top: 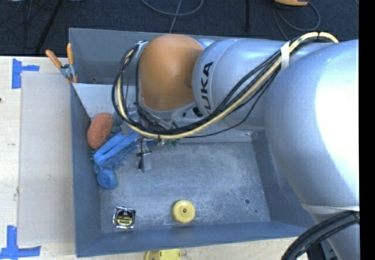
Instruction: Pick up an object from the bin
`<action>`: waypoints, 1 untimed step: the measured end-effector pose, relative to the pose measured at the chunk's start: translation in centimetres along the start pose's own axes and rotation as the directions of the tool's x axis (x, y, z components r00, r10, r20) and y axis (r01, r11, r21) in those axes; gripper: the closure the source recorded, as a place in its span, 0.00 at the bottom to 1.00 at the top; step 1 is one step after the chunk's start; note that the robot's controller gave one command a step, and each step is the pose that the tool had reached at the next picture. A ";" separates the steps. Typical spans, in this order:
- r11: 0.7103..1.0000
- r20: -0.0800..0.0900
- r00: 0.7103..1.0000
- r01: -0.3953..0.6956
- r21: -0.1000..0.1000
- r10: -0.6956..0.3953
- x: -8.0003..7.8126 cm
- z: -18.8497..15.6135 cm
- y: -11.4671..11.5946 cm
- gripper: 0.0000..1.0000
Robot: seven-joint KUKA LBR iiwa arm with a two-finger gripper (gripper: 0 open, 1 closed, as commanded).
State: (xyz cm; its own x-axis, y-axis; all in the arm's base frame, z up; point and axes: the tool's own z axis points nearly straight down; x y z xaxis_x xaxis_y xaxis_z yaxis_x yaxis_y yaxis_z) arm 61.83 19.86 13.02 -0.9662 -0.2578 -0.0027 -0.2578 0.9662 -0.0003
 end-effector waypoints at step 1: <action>0.999 0.002 0.999 0.032 -0.002 -0.032 -0.8 5.4 1.4 0.00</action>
Offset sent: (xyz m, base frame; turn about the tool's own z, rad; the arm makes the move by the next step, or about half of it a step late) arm 0.0035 0.0210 -0.0602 -0.3418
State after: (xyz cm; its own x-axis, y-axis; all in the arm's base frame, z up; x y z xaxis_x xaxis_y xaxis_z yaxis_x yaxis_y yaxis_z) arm 62.24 21.38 7.67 -0.9575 -0.2885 -0.0050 -0.2885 0.9575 0.0016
